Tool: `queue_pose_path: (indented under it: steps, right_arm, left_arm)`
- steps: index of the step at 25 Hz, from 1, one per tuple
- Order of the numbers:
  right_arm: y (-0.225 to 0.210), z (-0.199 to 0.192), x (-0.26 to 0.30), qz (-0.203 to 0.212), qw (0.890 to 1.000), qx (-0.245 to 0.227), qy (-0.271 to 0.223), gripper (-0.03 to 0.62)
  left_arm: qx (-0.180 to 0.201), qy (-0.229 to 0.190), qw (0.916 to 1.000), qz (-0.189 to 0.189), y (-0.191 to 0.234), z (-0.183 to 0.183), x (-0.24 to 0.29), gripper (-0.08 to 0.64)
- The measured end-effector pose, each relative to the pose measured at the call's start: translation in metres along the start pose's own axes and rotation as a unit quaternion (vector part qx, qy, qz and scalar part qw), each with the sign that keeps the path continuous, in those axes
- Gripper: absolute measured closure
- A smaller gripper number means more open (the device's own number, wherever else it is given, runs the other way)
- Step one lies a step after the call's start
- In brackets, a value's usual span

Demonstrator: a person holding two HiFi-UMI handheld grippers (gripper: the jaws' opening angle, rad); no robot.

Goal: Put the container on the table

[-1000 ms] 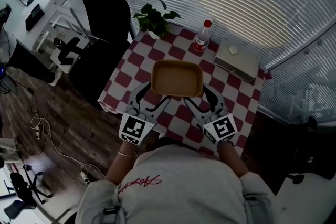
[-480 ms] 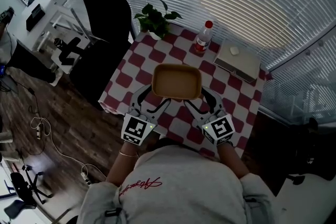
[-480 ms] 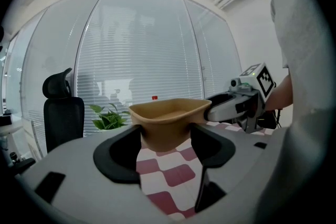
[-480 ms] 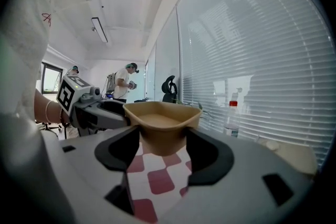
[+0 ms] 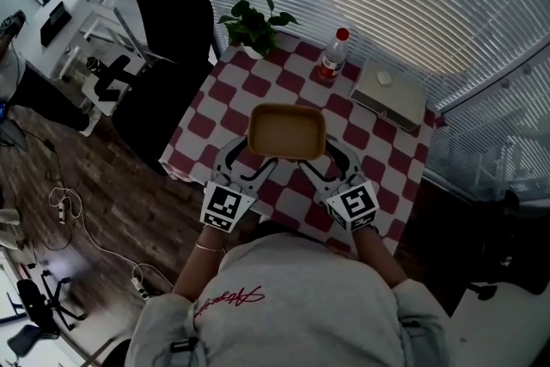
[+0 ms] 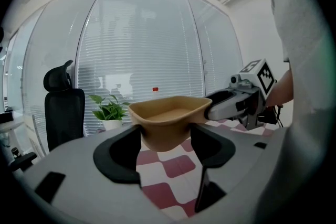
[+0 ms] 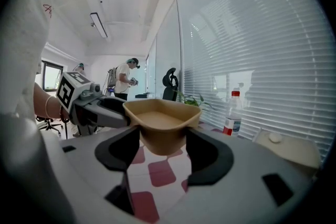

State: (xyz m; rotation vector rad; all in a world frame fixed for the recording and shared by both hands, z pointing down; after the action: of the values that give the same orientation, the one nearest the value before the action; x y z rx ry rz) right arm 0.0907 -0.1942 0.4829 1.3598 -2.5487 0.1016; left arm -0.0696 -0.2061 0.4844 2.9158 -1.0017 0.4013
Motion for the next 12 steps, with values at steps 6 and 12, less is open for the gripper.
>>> queue_pose_path:
  steps: [6,12]
  right_arm:
    - [0.002,-0.008,0.004,0.004,1.000,0.003,0.012,0.310]
    - [0.002,-0.012,0.010,0.006,1.000,0.001,0.021,0.311]
  left_arm:
    - [-0.003,0.010,0.9999,0.001,0.001,-0.010,0.001,0.267]
    - [-0.009,0.020,0.9997,0.003,0.004,-0.017,0.004,0.267]
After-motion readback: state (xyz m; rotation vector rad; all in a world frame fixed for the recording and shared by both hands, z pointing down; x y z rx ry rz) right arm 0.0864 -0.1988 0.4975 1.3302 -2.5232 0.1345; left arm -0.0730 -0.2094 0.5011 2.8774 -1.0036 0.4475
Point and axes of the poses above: the fingertips, and each gripper's own axes: x forward along the fingers, y to its left, z out of its top, the point moved 5 cm from there along -x, backward along the fingers, and after that the axes turned 7 degrees about -z, right-handed, at the moved point
